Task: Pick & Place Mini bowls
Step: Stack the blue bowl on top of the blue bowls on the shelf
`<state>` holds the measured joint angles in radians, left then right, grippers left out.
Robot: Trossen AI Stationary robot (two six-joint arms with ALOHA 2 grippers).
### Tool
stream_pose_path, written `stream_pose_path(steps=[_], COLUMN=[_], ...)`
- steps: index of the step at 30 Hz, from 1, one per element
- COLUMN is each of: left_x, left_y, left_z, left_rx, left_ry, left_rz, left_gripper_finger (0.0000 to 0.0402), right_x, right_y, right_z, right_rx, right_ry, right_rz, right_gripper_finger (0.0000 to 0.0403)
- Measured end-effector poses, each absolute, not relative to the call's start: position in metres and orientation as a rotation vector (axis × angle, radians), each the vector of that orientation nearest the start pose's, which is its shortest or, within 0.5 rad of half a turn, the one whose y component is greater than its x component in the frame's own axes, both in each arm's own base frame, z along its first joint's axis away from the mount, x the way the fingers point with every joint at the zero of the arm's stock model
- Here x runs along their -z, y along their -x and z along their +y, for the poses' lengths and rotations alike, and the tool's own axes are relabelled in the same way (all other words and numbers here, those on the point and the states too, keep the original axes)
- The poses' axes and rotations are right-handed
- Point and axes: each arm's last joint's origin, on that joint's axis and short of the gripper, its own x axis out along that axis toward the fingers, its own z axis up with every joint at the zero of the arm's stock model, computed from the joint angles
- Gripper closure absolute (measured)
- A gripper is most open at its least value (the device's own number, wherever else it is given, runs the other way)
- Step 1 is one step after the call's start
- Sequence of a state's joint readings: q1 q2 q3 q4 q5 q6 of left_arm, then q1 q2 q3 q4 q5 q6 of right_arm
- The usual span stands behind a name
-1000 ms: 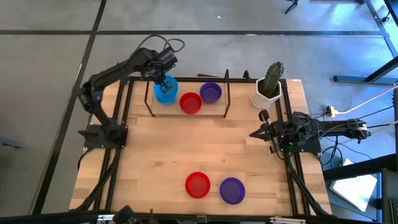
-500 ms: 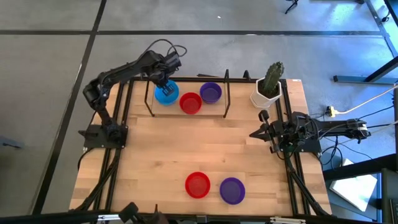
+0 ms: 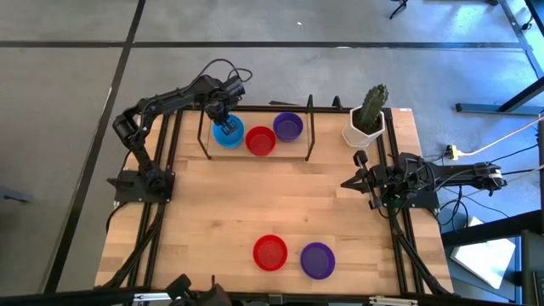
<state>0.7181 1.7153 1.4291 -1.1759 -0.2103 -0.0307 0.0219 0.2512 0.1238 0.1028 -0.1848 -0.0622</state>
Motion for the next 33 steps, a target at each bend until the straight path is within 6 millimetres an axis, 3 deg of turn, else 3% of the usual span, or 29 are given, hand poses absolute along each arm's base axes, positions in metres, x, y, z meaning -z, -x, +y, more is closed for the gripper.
stream_pose_path(steps=[10, 16, 22, 26, 33], left_x=[-0.261, -0.285, -0.31, -0.311, -0.275], left_y=[-0.238, -0.233, -0.225, -0.233, -0.248], left_z=[0.215, 0.21, 0.201, 0.188, 0.169], left_rx=[-0.732, -0.745, -0.793, -0.933, -0.913], left_ry=[0.314, 0.251, 0.215, 0.086, -0.069], left_rz=[1.418, 1.292, 1.171, 1.112, 1.134], left_gripper_finger=[0.0301, 0.0254, 0.0234, 0.026, 0.0389], right_x=[-0.195, -0.195, -0.195, -0.195, -0.195], right_y=[-0.111, -0.111, -0.111, -0.111, -0.111], right_z=[0.008, 0.008, 0.008, 0.008, 0.008], right_rx=[-0.208, -0.208, -0.208, -0.208, -0.207], right_ry=[0.059, 0.062, 0.061, 0.059, 0.062], right_rz=[0.019, 0.018, 0.018, 0.018, 0.014], right_gripper_finger=[0.0389, 0.0389, 0.0389, 0.0389, 0.0389])
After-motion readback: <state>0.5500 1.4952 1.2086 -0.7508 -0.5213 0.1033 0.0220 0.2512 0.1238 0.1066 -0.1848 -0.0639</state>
